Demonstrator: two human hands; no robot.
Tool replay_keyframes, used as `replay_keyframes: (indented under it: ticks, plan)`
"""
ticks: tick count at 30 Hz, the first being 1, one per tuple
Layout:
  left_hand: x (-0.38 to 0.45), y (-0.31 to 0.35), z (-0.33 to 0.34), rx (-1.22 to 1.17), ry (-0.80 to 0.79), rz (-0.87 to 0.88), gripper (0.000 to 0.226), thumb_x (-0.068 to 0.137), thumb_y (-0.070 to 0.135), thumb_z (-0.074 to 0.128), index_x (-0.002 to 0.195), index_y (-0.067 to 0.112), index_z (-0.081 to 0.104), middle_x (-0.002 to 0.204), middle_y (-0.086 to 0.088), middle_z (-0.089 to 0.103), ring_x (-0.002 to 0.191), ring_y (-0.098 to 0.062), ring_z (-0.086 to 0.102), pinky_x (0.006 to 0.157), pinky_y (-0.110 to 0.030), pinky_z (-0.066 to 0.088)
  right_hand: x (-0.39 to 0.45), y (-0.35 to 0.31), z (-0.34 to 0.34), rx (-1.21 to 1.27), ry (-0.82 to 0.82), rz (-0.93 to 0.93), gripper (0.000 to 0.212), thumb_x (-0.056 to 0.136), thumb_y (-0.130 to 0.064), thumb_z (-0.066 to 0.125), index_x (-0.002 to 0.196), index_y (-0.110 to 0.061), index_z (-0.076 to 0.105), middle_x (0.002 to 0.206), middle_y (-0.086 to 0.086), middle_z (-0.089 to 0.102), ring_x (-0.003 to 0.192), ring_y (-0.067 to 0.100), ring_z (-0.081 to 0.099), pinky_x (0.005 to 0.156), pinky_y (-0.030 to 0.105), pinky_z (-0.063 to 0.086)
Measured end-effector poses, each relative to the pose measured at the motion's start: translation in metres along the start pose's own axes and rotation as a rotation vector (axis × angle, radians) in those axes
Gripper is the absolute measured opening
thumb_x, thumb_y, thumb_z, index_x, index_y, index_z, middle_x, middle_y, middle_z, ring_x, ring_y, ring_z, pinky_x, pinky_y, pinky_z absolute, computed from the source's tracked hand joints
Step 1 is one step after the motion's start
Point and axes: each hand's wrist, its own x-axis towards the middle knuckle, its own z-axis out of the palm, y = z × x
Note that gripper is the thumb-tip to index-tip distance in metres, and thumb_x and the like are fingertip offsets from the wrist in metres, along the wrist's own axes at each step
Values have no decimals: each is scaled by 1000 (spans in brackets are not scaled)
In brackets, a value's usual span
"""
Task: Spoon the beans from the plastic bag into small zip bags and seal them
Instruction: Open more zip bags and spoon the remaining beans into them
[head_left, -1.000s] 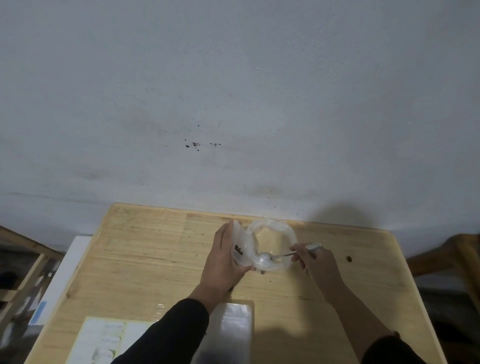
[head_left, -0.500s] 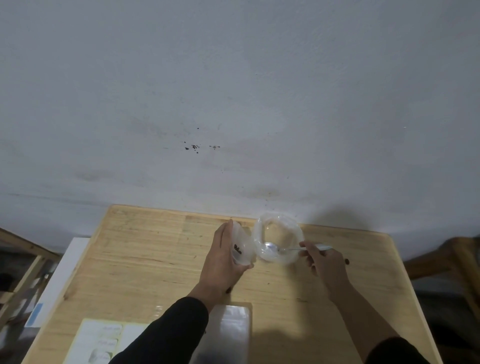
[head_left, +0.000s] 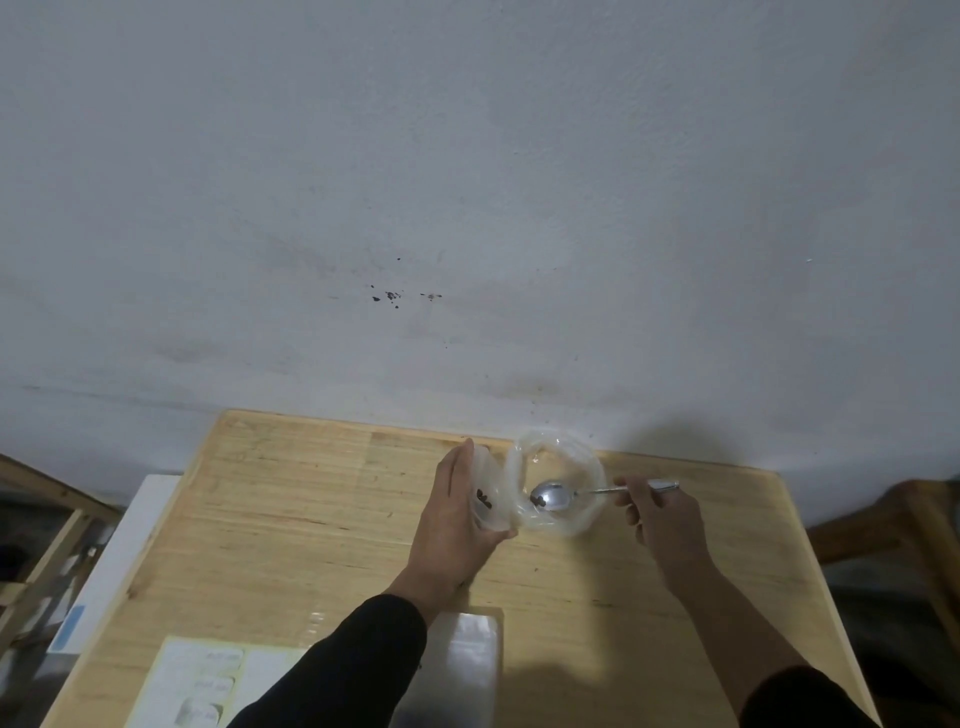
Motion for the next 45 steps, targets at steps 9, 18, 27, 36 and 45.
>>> replay_keyframes:
  ticks: [9, 18, 27, 36, 45]
  plan:
    - [3, 9, 4, -32, -12, -11, 113, 61, 40, 85, 147, 18, 16, 135, 16, 23, 112, 17, 12, 79, 14, 16, -6, 4, 3, -56, -176, 45, 22, 93, -15, 54, 79, -10, 71, 62, 2, 62, 50, 11, 45, 40, 17, 34]
    - [3, 6, 0, 4, -32, -9, 115, 60, 46, 83, 148, 18, 13, 141, 12, 22, 112, 20, 8, 79, 15, 12, -10, 11, 9, -15, -65, 138, 25, 92, -20, 57, 75, -9, 71, 56, -1, 64, 47, 10, 46, 41, 17, 36]
    - [4, 0, 2, 23, -43, -26, 114, 63, 41, 84, 148, 20, 10, 147, 10, 19, 119, 16, 8, 83, 14, 9, -8, 10, 10, 106, 60, 163, 20, 90, -20, 58, 77, -13, 71, 64, 3, 66, 52, 10, 49, 51, 23, 41]
    - [6, -2, 0, -41, -52, -49, 117, 63, 40, 85, 149, 22, 7, 146, 11, 17, 119, 15, 10, 82, 12, 12, -6, -25, 7, 272, 48, 84, 24, 93, -19, 54, 77, -9, 69, 54, -2, 62, 43, 4, 44, 39, 14, 34]
    - [9, 1, -2, -30, -52, -52, 120, 60, 42, 85, 149, 20, 9, 145, 9, 20, 119, 13, 12, 83, 13, 10, -31, -70, 25, -62, -169, -315, 21, 90, -8, 55, 81, -13, 72, 60, -5, 64, 49, 5, 48, 47, 14, 39]
